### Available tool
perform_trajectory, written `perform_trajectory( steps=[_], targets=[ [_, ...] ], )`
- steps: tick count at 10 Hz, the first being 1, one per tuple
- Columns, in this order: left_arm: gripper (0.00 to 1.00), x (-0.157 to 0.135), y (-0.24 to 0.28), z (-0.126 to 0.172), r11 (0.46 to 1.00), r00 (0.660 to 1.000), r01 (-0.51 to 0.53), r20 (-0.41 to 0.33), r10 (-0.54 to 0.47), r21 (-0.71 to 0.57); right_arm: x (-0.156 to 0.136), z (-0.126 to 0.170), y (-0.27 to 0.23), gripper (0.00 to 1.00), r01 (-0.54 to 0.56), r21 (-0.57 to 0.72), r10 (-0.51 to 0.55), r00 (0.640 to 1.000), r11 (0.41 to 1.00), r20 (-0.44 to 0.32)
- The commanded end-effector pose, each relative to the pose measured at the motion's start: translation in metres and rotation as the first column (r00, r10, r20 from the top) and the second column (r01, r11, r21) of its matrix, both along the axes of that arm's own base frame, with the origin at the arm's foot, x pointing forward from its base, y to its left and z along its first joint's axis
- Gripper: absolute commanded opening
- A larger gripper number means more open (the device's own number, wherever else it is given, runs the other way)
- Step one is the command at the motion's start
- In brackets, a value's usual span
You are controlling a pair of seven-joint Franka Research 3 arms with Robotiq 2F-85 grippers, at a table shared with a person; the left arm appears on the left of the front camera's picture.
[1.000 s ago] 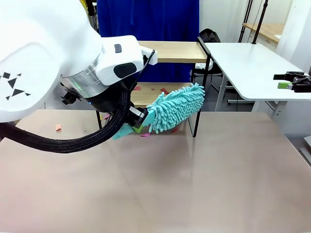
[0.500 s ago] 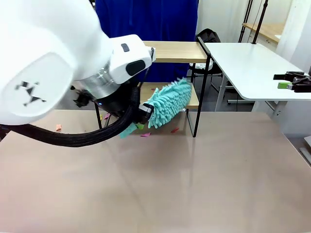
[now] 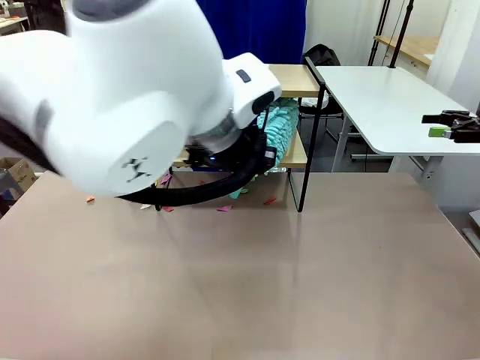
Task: Clean the shelf.
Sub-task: Clean the specific section of the Shelf indicated by the human with the Duster.
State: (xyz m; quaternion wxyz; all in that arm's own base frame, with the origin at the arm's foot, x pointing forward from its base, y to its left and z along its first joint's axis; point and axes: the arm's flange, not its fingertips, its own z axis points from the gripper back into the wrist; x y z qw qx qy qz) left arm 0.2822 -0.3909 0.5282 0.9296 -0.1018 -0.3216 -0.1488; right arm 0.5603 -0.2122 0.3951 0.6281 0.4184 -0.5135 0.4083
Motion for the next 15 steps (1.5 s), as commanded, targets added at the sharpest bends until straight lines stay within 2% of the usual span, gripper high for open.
perform_trajectory(
  steps=[1,2,3,5,8,12,13,14,15],
  targets=[
    [0.13,0.026,-0.044,-0.008,0.994,0.992,-0.108,0.06,0.107,0.016,0.0,0.002,0.001,1.0,0.0,0.001,0.0,1.0,1.0,0.004],
    [0.13,0.036,-0.057,-0.013,0.99,0.987,-0.136,0.088,0.133,0.026,0.0,0.002,0.001,1.0,0.0,0.001,0.0,1.0,1.0,0.004],
    [0.13,0.044,-0.067,-0.016,0.988,0.984,-0.157,0.084,0.157,-0.001,0.0,0.002,0.001,1.0,0.0,0.001,0.0,1.0,1.0,0.004],
    [0.13,0.058,-0.081,-0.026,0.978,0.977,-0.207,0.039,0.208,-0.034,0.0,0.002,0.001,1.0,0.0,0.001,0.0,1.0,1.0,0.004],
    [0.13,0.072,-0.09,-0.04,0.977,0.979,-0.205,-0.008,0.205,-0.056,0.0,0.002,0.001,1.0,0.0,0.001,0.0,1.0,1.0,0.004],
    [0.13,0.079,-0.098,-0.055,0.974,0.975,-0.218,-0.052,0.215,-0.055,0.0,0.002,0.001,1.0,0.0,0.001,0.0,1.0,1.0,0.004],
    [0.13,0.082,-0.097,-0.056,0.966,0.965,-0.251,-0.092,0.244,-0.063,0.0,0.002,0.001,1.0,0.0,0.001,0.0,1.0,1.0,0.004],
    [0.13,0.062,-0.07,-0.046,0.982,0.982,-0.183,-0.059,0.18,-0.047,0.0,0.002,0.001,1.0,0.0,0.001,0.0,1.0,1.0,0.004],
    [0.13,0.062,-0.07,-0.046,0.982,0.982,-0.183,-0.059,0.18,-0.047,0.0,0.002,0.001,1.0,0.0,0.001,0.0,1.0,1.0,0.004]
  ],
)
